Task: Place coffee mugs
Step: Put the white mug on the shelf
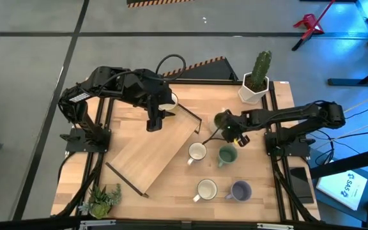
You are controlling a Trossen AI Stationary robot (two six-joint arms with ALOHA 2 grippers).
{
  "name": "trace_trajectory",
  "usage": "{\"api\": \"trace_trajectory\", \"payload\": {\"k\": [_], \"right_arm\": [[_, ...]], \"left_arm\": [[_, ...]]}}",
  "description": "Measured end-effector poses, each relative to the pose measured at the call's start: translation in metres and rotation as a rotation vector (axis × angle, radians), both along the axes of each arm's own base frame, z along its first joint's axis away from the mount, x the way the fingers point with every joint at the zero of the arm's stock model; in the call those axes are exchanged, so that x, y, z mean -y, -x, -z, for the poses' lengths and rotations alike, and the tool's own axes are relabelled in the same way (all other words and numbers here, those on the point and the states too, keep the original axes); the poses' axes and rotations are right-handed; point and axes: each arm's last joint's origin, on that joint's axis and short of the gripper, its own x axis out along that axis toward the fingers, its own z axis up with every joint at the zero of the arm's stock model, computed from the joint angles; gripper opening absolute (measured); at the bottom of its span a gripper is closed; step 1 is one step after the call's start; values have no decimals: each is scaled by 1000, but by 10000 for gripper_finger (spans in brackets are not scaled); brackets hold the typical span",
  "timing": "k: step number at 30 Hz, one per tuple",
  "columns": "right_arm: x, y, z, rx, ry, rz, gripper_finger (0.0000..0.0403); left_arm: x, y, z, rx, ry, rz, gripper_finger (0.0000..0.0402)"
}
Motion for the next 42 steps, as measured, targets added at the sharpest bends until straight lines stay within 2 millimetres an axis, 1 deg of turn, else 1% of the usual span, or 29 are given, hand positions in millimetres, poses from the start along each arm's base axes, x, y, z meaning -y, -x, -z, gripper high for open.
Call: {"api": "trace_trajectory", "payload": {"k": [1, 2, 5, 8, 10, 15, 18, 21, 26, 30, 33, 35, 37, 40, 42], "right_arm": [[0, 1, 1, -15, 0, 6, 14], [0, 2, 2, -19, 1, 15, 12], [0, 2, 2, -22, -10, 33, 18], [-1, 5, 0, -37, -27, 31, 7], [-1, 5, -2, -44, -38, 39, 8], [-1, -2, -23, -16, -49, 42, 5], [-1, -5, -42, -3, -49, 38, 4], [-1, -11, -68, 44, -58, 7, 4], [-2, -14, -121, 118, -80, -39, 2], [-4, -10, -165, 184, -117, -97, 1], [-6, -6, -192, 248, -162, -142, 1], [-8, -4, -205, 292, -212, -176, 1], [-10, -3, -215, 332, -274, -216, 1], [-17, -3, -222, 374, -352, -266, 1], [-23, -5, -223, 386, -367, -287, 1]], "left_arm": [[0, 0, 0, 0, 0, 0, 188], [0, 0, 0, 0, 0, 0, 188], [0, 0, 0, 1, 1, -1, 188], [0, 0, 0, 1, 1, -1, 188], [0, 0, 0, 1, 3, -2, 188], [0, 0, 0, 1, 5, -4, 188], [0, 0, 0, 1, 5, -4, 188], [1, 0, 0, 1, 16, 9, 188], [2, -2, -1, 21, 41, 42, 188], [2, -3, -3, 44, 36, 85, 188], [1, -4, -5, 61, 20, 116, 188], [0, -6, -6, 81, 13, 147, 188], [0, -7, -8, 108, -14, 175, 188], [0, -10, -12, 147, -72, 220, 188], [-2, -11, -13, 167, -64, 248, 188]]}}
